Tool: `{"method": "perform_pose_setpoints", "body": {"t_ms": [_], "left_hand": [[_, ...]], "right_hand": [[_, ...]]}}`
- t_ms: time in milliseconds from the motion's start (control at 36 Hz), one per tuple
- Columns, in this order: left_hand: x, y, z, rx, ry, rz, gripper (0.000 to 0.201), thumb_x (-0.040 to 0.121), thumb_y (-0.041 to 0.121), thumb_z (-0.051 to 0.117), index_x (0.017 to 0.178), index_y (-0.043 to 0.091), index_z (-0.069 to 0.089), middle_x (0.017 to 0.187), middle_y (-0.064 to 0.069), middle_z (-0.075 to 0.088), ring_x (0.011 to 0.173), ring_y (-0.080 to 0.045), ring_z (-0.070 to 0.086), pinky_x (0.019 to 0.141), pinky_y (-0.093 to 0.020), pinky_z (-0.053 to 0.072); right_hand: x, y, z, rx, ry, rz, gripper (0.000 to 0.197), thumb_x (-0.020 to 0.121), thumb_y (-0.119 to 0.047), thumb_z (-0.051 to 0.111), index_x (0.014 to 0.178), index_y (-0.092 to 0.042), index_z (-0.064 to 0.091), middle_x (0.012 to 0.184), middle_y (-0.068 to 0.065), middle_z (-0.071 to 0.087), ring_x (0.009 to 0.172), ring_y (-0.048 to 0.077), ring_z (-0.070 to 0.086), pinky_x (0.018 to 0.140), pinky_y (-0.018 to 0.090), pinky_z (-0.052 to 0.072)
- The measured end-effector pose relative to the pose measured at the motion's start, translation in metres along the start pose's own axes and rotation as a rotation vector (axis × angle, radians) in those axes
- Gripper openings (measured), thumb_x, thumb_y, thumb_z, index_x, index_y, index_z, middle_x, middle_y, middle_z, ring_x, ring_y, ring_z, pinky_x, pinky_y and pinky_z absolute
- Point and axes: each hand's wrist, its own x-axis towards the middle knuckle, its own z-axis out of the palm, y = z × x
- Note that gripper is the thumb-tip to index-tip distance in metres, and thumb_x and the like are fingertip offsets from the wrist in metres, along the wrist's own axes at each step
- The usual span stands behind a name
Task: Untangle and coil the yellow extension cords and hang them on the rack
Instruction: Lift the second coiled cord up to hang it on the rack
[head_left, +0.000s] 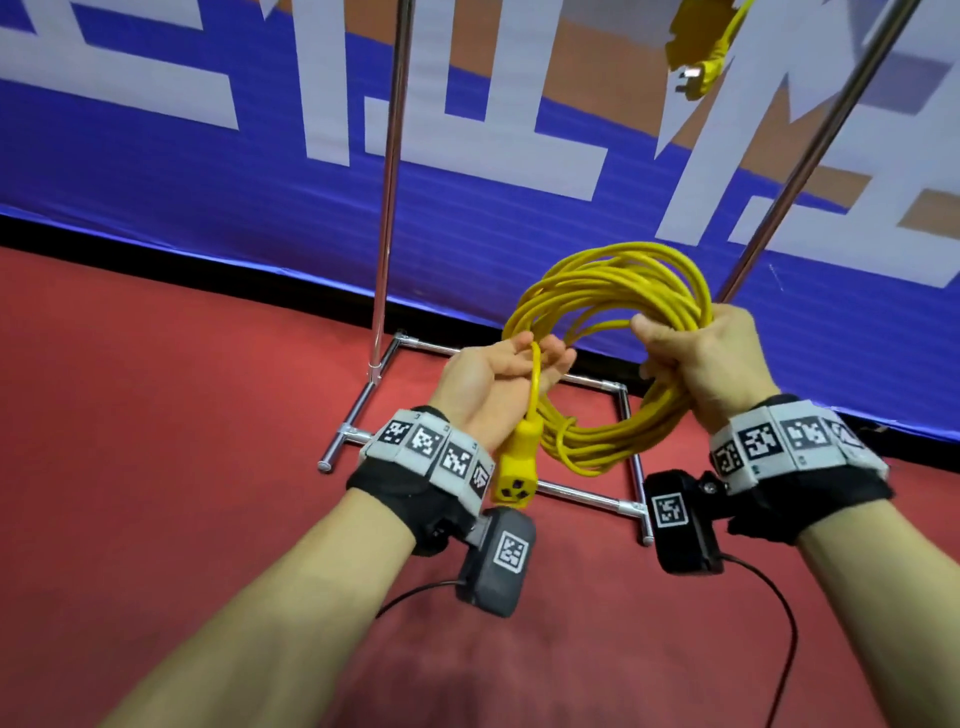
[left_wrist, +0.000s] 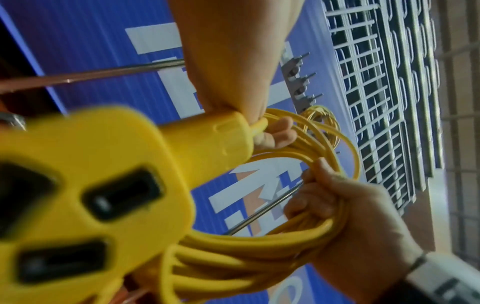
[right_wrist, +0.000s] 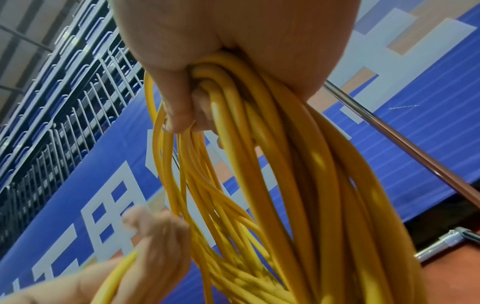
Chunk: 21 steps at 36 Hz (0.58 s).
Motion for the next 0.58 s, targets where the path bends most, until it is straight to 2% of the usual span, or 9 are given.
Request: {"method": "perform_pose_setpoints", "body": {"t_ms": [111, 194, 250, 306, 389, 417, 472, 528, 583], "left_hand": [[0.003, -0.013, 0.009, 0.094, -0.052, 0.044, 0.046, 0.089, -0.025, 0.021, 0.127, -0.002, 0.033, 0.135, -0.03, 0.047, 0.125, -0.04, 0.051, 0.103, -0.051, 0.038], [0.004, -0.024, 0.01, 0.38, -0.092, 0.138, 0.059, 0.083, -0.032, 0.023, 0.13, 0.001, 0.032, 0.137, -0.019, 0.048, 0.135, -0.033, 0.044, 0.096, -0.032, 0.039], [0.004, -0.022, 0.006, 0.634, -0.185, 0.189, 0.06, 0.081, -0.034, 0.028, 0.124, 0.008, 0.032, 0.131, -0.014, 0.05, 0.133, -0.026, 0.047, 0.078, -0.021, 0.04], [0.001, -0.013, 0.001, 1.045, -0.293, 0.261, 0.06, 0.081, -0.029, 0.041, 0.123, 0.013, 0.032, 0.13, -0.009, 0.053, 0.127, -0.014, 0.053, 0.08, -0.02, 0.044], [-0.004, -0.004, -0.002, 1.657, -0.308, 0.456, 0.061, 0.077, -0.006, 0.067, 0.126, 0.015, 0.037, 0.111, -0.005, 0.066, 0.082, -0.007, 0.057, 0.077, -0.021, 0.044], [-0.005, -0.003, -0.003, 1.744, -0.296, 0.51, 0.066, 0.075, 0.003, 0.074, 0.127, 0.016, 0.037, 0.102, -0.007, 0.065, 0.071, -0.008, 0.05, 0.073, -0.021, 0.041], [-0.007, -0.005, -0.007, 1.77, -0.288, 0.493, 0.08, 0.069, 0.013, 0.084, 0.131, 0.018, 0.034, 0.103, -0.005, 0.063, 0.077, -0.01, 0.055, 0.076, -0.018, 0.043], [-0.007, -0.007, -0.012, 1.73, -0.241, 0.424, 0.082, 0.068, 0.013, 0.085, 0.131, 0.022, 0.033, 0.112, -0.006, 0.062, 0.085, -0.02, 0.065, 0.08, -0.029, 0.053], [-0.008, -0.008, -0.015, 1.67, -0.127, 0.44, 0.072, 0.069, 0.011, 0.083, 0.123, 0.027, 0.038, 0.112, -0.011, 0.063, 0.07, -0.024, 0.064, 0.069, -0.039, 0.056]], "right_hand": [[-0.01, 0.002, 0.004, 0.132, -0.059, 0.034, 0.038, 0.084, -0.002, 0.067, 0.058, -0.01, 0.041, 0.039, -0.004, 0.032, 0.034, 0.014, 0.03, 0.051, 0.032, 0.037], [-0.014, 0.004, 0.004, 0.248, -0.071, 0.084, 0.039, 0.086, 0.0, 0.063, 0.057, -0.012, 0.04, 0.04, -0.005, 0.029, 0.034, 0.012, 0.026, 0.046, 0.028, 0.037], [-0.016, 0.005, 0.002, 0.293, -0.075, 0.118, 0.035, 0.086, -0.002, 0.063, 0.06, -0.012, 0.041, 0.041, -0.005, 0.028, 0.034, 0.012, 0.026, 0.046, 0.026, 0.037], [-0.017, 0.008, -0.002, 0.308, -0.077, 0.134, 0.033, 0.086, -0.004, 0.064, 0.063, -0.012, 0.042, 0.042, -0.004, 0.027, 0.034, 0.013, 0.026, 0.046, 0.027, 0.037], [-0.021, 0.011, -0.003, 0.306, -0.076, 0.131, 0.035, 0.087, -0.006, 0.064, 0.061, -0.012, 0.042, 0.043, -0.003, 0.026, 0.035, 0.014, 0.026, 0.046, 0.028, 0.037], [-0.022, 0.011, -0.001, 0.305, -0.073, 0.124, 0.036, 0.088, -0.007, 0.064, 0.061, -0.012, 0.042, 0.043, -0.003, 0.026, 0.035, 0.014, 0.026, 0.046, 0.028, 0.038], [-0.025, 0.011, 0.002, 0.314, -0.062, 0.118, 0.035, 0.089, -0.007, 0.063, 0.062, -0.012, 0.042, 0.043, -0.004, 0.027, 0.036, 0.014, 0.026, 0.047, 0.028, 0.039], [-0.027, 0.011, 0.005, 0.32, -0.06, 0.112, 0.036, 0.089, -0.008, 0.063, 0.061, -0.013, 0.042, 0.043, -0.004, 0.028, 0.037, 0.014, 0.027, 0.049, 0.029, 0.039], [-0.029, 0.012, 0.007, 0.32, -0.075, 0.102, 0.036, 0.086, -0.011, 0.067, 0.06, -0.014, 0.042, 0.045, -0.002, 0.029, 0.038, 0.015, 0.029, 0.051, 0.031, 0.04]]}}
